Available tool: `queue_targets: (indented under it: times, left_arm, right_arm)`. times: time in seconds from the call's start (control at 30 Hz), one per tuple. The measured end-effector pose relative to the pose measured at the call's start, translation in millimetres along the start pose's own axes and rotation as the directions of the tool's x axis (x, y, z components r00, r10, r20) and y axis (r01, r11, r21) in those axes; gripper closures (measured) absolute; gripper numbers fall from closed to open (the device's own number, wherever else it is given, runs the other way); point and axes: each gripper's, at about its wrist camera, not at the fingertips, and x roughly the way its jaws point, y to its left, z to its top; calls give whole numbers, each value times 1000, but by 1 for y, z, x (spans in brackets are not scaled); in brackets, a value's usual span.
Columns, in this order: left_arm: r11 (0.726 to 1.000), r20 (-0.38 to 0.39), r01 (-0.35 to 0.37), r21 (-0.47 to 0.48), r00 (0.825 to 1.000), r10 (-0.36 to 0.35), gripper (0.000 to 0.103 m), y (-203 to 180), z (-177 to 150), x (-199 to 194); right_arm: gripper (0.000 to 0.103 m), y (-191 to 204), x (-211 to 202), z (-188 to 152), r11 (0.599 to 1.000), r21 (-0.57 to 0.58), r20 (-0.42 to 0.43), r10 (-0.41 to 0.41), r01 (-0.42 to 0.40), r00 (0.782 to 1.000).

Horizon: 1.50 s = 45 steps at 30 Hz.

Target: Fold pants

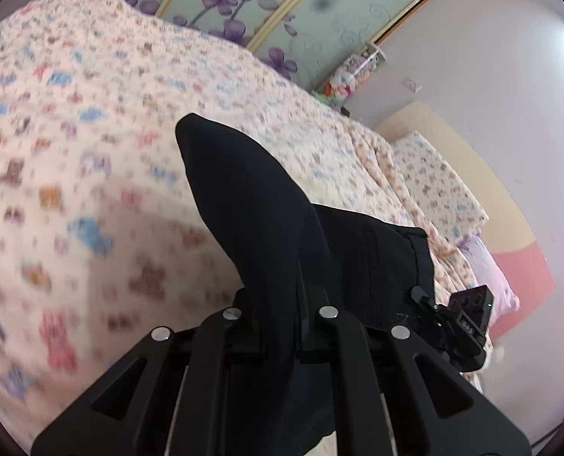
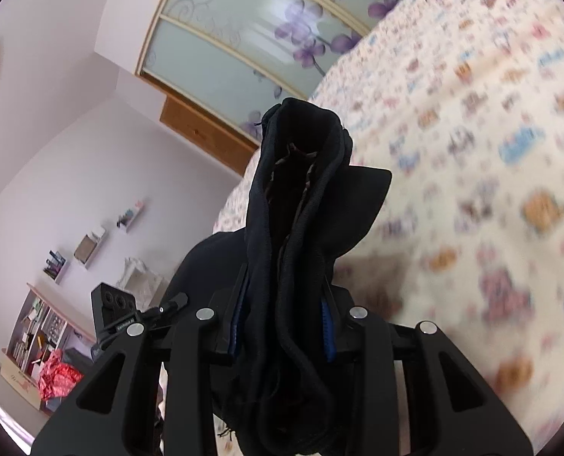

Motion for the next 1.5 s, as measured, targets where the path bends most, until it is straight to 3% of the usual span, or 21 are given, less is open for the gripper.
queue_targets:
  times: [0.1,0.23,0.3,0.4,0.43,0.53,0.6,0.63,0.7,0.77,0.83,0.97,1.13,1.27,1.37,1.5]
  left_arm:
    - [1000,5,-30,-6,1000,30,94,12,9,20]
    - [991,-60,-132,-11,990,131,93,41,-5,58]
    - [991,-59,-123,-58,991,120,88,62,-13,65]
    - [989,-42,-97,-114,995,93,76,77,-19,65]
    - [987,-41,-109,-118,994,105,65,78,-19,65]
    - [980,-11,-131,-148,991,131,57,83,-19,49]
    - [977,51,-155,-148,985,164,50,83,-16,26]
    - [975,86,-171,-143,979,185,45,83,-15,15]
    - [977,154,-170,-125,970,189,42,74,-17,-8]
    - [986,182,-141,-90,971,155,32,60,-23,-21]
    - [993,178,-108,-52,977,115,26,44,-30,-22]
    - [997,106,-65,40,993,61,18,7,-53,0]
    - [996,28,-70,54,997,69,14,-4,-71,29]
    - [993,-26,-100,62,994,102,13,7,-81,45]
    - [990,-42,-104,91,993,108,13,9,-88,50]
    - [984,-24,-117,136,992,121,13,6,-93,46]
  right_arm:
    - [71,-19,16,13,999,19,5,-51,51,999]
    - [71,-53,37,3,984,64,-48,-166,169,985]
    - [71,-67,35,-1,983,105,-35,-150,153,988]
    - [68,-62,36,-3,980,69,-34,-185,187,982]
    - [67,-60,35,-3,978,65,-38,-197,199,980]
    - [51,-49,26,-2,960,25,-32,-277,278,960]
    - [34,-42,10,-4,942,-11,19,-335,335,942]
    - [34,-37,-3,-6,932,-25,64,-361,363,930]
    - [34,-20,-25,-13,935,-73,148,-335,348,930]
    - [34,1,-30,-22,949,-156,165,-249,274,954]
    - [34,28,-23,-43,936,-288,107,-179,202,978]
    - [34,61,10,-85,856,-490,-29,-204,164,979]
    - [33,62,25,-99,837,-520,-72,-241,170,968]
    - [31,39,45,-100,867,-449,-168,-318,215,933]
    - [31,37,43,-107,879,-431,-178,-305,204,936]
    - [31,49,42,-104,865,-456,-172,-318,211,932]
